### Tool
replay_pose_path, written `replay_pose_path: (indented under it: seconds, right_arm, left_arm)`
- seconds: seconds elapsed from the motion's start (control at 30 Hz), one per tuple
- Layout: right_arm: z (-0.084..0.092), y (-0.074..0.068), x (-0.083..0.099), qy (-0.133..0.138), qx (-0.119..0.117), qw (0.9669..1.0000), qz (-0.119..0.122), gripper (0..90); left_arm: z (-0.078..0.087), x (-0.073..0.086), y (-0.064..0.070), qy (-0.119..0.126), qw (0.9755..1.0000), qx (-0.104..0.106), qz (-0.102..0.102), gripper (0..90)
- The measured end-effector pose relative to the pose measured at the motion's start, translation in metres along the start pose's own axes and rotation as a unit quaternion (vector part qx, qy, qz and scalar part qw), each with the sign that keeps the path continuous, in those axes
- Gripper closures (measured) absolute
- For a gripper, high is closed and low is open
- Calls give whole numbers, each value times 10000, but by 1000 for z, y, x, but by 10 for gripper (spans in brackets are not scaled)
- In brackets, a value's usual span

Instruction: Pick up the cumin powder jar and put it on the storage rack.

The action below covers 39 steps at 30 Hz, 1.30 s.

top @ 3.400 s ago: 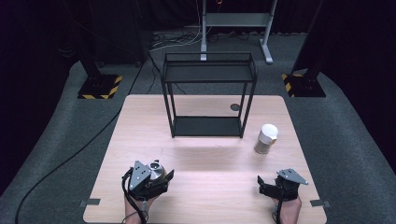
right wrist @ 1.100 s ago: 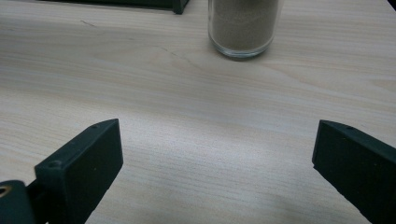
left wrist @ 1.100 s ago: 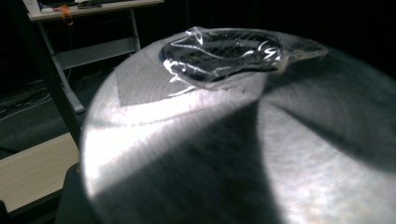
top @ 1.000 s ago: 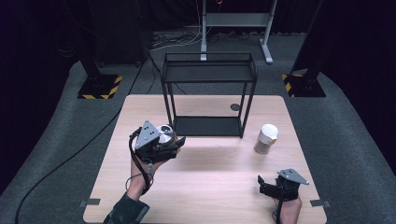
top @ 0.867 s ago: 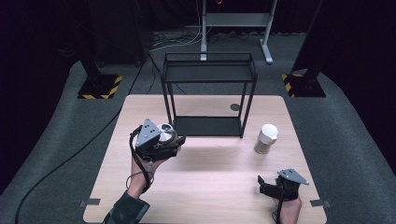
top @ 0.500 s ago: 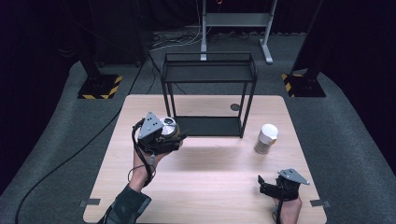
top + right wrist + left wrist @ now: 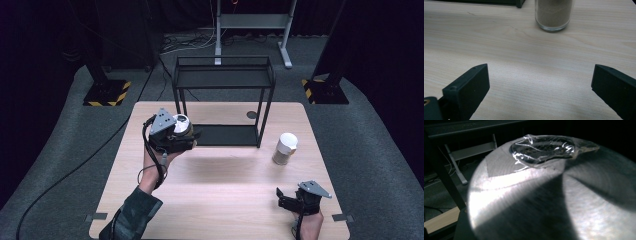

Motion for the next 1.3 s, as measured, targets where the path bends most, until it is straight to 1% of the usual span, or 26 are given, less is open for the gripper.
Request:
replay_pose_path:
  seconds: [0.23, 0.5, 0.8, 0.97, 1.13, 1.3]
  right_arm:
    - [1, 2, 2, 61, -34, 10000, -40, 0]
    - [1, 2, 2, 68, -47, 10000, -41, 0]
    - [2, 3, 2, 86, -85, 9999, -51, 0]
    - [2, 4, 2, 85, -88, 9999, -50, 0]
    - [2, 4, 3, 93, -91, 9999, -52, 0]
    - [2, 4, 2, 85, -94, 9999, -57, 0]
  left_arm:
    - [-7, -11, -5, -54, 10000, 4, -50, 314]
    - [-16, -25, -11, -150, 9999, 17, -82, 315]
    - [-23, -37, -15, -169, 9998, 62, -104, 315]
    - [-26, -43, -17, -189, 9997, 91, -97, 314]
    - [-32, -49, -23, -267, 9996, 119, -56, 314]
    - [-34, -55, -27, -284, 9995, 135, -25, 315]
Point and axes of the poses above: each handheld gripper's, and its own axes: z roughly backward along the jaws, x roughly out of its underside, y roughly to its right, the point moved 2 cm from there along -z, roughly forward along the jaws, and after that the axes turned 10 degrees about -x, right-handed, at the moved point
